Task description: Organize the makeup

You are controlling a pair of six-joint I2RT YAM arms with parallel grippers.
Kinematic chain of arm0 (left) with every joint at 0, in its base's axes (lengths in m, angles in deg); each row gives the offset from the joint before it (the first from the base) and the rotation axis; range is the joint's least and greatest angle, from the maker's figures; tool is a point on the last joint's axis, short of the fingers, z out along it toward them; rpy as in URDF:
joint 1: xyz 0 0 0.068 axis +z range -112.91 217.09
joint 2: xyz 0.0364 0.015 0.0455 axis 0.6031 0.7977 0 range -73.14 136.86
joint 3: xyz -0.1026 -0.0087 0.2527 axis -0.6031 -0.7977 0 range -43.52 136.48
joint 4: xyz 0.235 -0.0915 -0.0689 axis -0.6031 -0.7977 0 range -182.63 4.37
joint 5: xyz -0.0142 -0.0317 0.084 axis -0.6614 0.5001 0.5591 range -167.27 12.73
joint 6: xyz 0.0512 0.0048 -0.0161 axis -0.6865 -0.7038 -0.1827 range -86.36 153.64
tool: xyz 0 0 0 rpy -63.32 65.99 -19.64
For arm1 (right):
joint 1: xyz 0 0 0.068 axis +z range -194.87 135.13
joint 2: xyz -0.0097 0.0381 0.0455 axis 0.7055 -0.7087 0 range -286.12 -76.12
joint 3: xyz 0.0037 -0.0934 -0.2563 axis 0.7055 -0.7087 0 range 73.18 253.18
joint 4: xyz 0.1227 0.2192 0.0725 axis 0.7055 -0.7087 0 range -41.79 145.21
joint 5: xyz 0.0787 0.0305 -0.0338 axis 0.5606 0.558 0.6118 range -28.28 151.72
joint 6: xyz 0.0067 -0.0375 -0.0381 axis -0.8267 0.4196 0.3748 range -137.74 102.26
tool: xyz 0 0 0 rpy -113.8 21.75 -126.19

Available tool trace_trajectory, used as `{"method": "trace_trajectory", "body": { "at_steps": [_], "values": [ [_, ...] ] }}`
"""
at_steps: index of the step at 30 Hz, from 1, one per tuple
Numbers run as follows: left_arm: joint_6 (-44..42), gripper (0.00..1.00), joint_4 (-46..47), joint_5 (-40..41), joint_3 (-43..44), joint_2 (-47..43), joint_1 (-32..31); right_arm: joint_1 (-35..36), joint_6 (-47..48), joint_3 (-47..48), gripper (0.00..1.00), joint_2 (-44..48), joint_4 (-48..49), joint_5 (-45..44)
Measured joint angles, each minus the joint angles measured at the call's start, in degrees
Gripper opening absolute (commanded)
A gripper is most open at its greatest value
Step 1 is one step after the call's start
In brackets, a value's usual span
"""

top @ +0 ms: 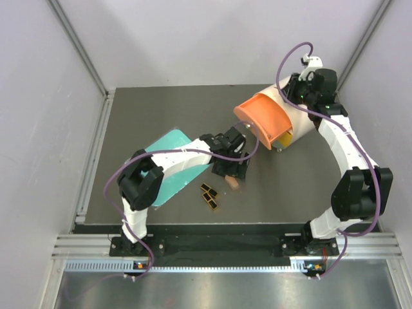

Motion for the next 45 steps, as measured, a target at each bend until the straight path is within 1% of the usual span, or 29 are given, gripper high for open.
{"method": "trace_trajectory", "body": {
  "at_steps": [8,16,24,29,36,39,40,41,43,44,45],
  "values": [
    [9.0,0.87,-1.1,3.2,-4.1,-0.1,-2.2,0.0,-0.2,-1.2,0.24,0.5,1.3,1.2],
    [18.7,0.87,-1.6,7.0,-6.0,-0.9,-2.3,0.0,-0.6,-2.9,0.24,1.7,2.2,2.6],
    [26.6,0.86,-0.1,7.4,-6.2,-1.7,-2.4,0.0,-1.2,-4.0,0.24,2.8,2.4,3.7],
    [30.7,0.83,-1.7,8.1,-4.2,-0.8,-2.4,0.0,-1.3,-4.8,0.24,3.6,2.4,3.9],
    [34.7,0.77,-6.1,9.5,0.9,3.4,-2.5,0.0,-1.6,-5.9,0.24,4.5,2.6,4.2],
    [35.6,0.72,-8.2,9.9,2.8,5.7,-2.5,0.0,-1.7,-6.4,0.24,5.0,2.6,4.4],
    [35.8,0.67,-8.6,10.0,3.0,6.1,-2.5,0.0,-1.7,-6.4,0.24,5.0,2.6,4.4],
    [36.0,0.56,-9.2,10.0,3.1,6.6,-2.6,0.0,-1.7,-6.4,0.24,5.0,2.6,4.5],
    [36.8,0.47,-9.7,9.8,3.1,7.5,-2.6,0.0,-1.7,-6.4,0.24,5.0,2.6,4.5],
    [36.9,0.39,-9.9,9.9,3.1,7.8,-2.6,0.0,-1.7,-6.4,0.24,5.0,2.6,4.6],
    [37.0,0.36,-10.3,9.9,3.1,8.1,-2.6,0.0,-1.7,-6.4,0.24,5.0,2.6,4.6]
  ]
}}
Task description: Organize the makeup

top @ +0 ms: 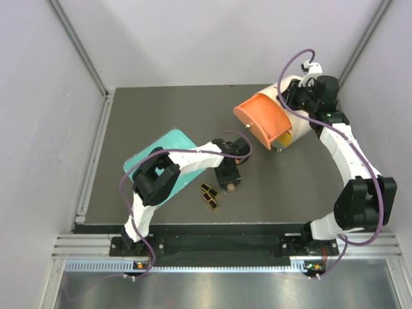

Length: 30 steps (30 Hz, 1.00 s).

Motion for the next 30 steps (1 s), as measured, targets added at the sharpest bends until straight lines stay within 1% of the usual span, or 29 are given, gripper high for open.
{"method": "trace_trajectory", "body": {
  "at_steps": [1,2,3,4,9,12,17,21,26,30],
  "values": [
    [0.3,0.25,-0.2,-0.1,0.0,0.2,0.0,0.0,0.0,0.0,0.24,0.0,0.0,0.0],
    [0.2,0.16,-0.8,-0.1,0.2,0.2,0.0,0.0,0.0,0.0,0.24,0.0,0.0,0.1],
    [0.2,0.03,-0.9,-0.1,0.2,0.2,0.0,0.0,0.0,0.0,0.24,0.0,0.0,0.2],
    [0.1,0.0,-1.1,0.0,0.2,0.2,0.0,0.0,0.0,0.0,0.24,0.0,0.0,0.2],
    [0.0,0.0,-2.1,1.4,0.3,0.0,0.0,0.0,0.0,0.0,0.24,0.0,0.0,0.3],
    [-0.4,0.0,-3.7,3.9,-0.6,-0.9,-0.2,0.0,0.0,-0.4,0.24,0.1,0.5,0.5],
    [-1.2,0.0,-7.0,7.5,-3.4,-5.2,-0.2,0.0,0.0,-0.4,0.24,0.1,0.5,0.6],
    [-2.9,0.0,-8.8,10.3,-3.5,-10.2,-0.2,0.0,0.0,-0.4,0.24,0.2,0.4,0.6],
    [-5.9,0.0,-10.0,13.7,0.3,-16.0,-0.1,0.0,0.0,-0.7,0.24,0.4,0.6,0.5],
    [-9.3,0.0,-6.4,14.6,4.0,-19.7,0.4,0.0,0.0,-0.7,0.24,0.4,0.6,0.5]
  ]
}}
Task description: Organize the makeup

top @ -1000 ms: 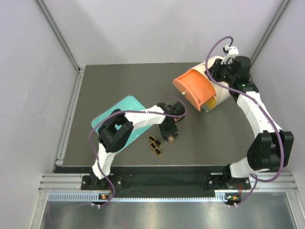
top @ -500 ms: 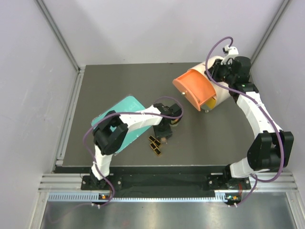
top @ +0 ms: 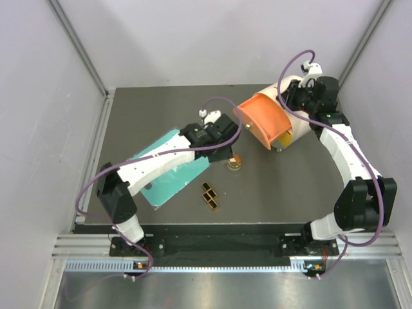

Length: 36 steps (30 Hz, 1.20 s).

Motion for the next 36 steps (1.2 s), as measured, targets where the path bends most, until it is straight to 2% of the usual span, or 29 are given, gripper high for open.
{"method": "trace_trajectory", "body": {
  "at_steps": [6,11,17,28,29,31,36],
  "values": [
    [-4.0,0.0,8.9,-6.6,8.3,0.4,2.5,0.1,0.0,0.0,0.24,0.0,0.0,-0.3],
    [-5.2,0.0,14.1,-12.3,20.4,8.0,3.5,0.1,0.0,0.0,0.24,0.3,-0.3,-0.7],
    [-4.6,0.0,18.2,-17.5,26.7,15.0,3.5,0.1,0.0,-1.1,0.24,1.6,-0.6,-1.7],
    [-0.2,0.2,24.1,-22.8,29.8,20.2,4.2,0.1,0.0,-1.9,0.24,2.6,-1.0,-2.4],
    [0.1,0.23,24.5,-22.9,30.2,20.6,4.3,0.1,0.0,-1.9,0.24,2.6,-1.0,-2.5],
    [0.7,0.37,24.9,-23.1,31.2,21.4,4.3,0.1,0.0,-1.9,0.24,2.6,-1.1,-2.6],
    [2.2,0.41,25.4,-24.2,33.6,22.8,4.4,0.1,0.0,-1.9,0.24,2.7,-1.2,-2.8]
  ]
}}
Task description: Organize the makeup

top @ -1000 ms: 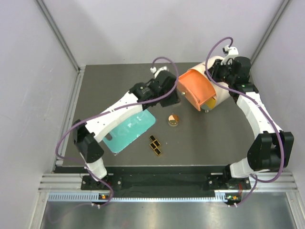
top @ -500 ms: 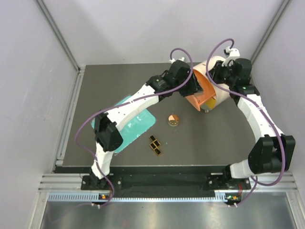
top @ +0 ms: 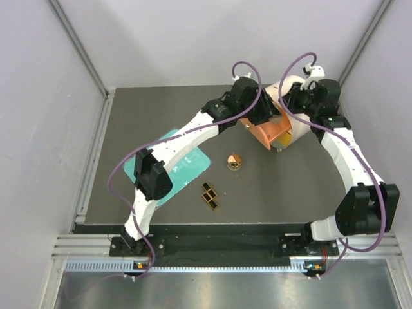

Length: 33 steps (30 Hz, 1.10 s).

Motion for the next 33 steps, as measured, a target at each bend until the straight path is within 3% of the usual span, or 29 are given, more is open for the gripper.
{"method": "trace_trajectory", "body": {
  "at_steps": [14,33],
  "values": [
    [2.8,0.52,-0.2,1.0,0.2,0.2,0.2,0.0,0.2,-0.3,0.25,0.4,-0.1,-0.4],
    [1.8,0.49,3.7,6.0,0.2,-1.5,0.3,0.0,0.6,-0.3,0.25,0.4,-0.1,-1.2]
  ]
}}
